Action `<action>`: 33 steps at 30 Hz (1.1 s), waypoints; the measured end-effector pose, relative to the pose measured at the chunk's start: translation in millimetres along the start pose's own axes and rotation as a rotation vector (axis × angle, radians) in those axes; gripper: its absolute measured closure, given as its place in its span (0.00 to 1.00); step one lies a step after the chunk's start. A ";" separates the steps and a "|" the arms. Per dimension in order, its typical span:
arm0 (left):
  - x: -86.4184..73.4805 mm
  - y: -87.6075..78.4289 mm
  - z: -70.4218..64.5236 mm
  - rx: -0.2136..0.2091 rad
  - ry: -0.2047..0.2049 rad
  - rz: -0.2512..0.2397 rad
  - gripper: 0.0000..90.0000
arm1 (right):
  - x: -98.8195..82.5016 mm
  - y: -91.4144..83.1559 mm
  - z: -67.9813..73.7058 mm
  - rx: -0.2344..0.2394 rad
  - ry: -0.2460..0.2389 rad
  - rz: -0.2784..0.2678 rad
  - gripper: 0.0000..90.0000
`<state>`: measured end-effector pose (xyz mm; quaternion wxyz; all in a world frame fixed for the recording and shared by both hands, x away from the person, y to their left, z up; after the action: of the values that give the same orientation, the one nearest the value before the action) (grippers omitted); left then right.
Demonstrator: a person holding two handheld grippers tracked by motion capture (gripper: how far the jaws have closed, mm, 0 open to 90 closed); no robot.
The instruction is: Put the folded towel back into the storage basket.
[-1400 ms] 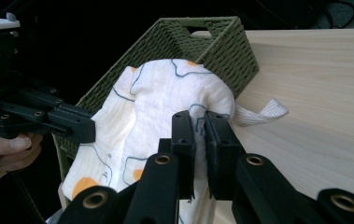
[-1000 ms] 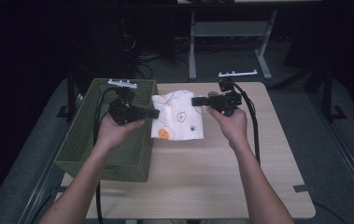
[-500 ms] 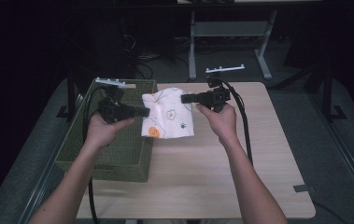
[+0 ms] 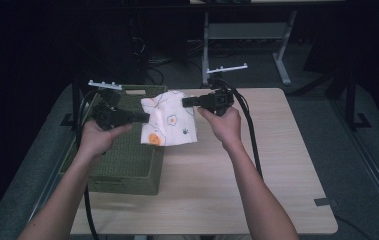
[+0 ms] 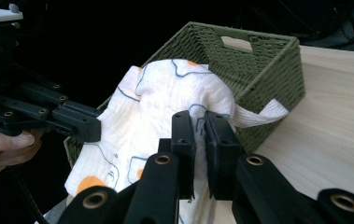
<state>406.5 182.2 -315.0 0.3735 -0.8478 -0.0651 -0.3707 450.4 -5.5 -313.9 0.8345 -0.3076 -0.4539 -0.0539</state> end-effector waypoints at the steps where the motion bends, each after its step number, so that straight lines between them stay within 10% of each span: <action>1: 0.0 -1.8 1.8 0.003 -0.001 -0.001 0.97 | 1.0 2.2 1.4 0.002 -0.001 0.001 0.92; 33: -11.3 -53.3 47.1 0.085 -0.052 -0.028 0.97 | 25.0 63.0 42.7 0.040 -0.044 0.049 0.92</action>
<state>405.0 254.1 -312.5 0.4023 -0.8395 -0.1024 -0.3505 457.3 74.0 -306.4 0.8313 -0.3029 -0.4656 -0.0175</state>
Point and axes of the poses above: each handheld gripper's, and its own axes: y roughly forward along the jaws, x roughly out of its top, z roughly to its left, the point moved 8 cm from there along y, roughly forward along the jaws, and after that the axes turned 8 degrees about -y, right-handed, at the moved point
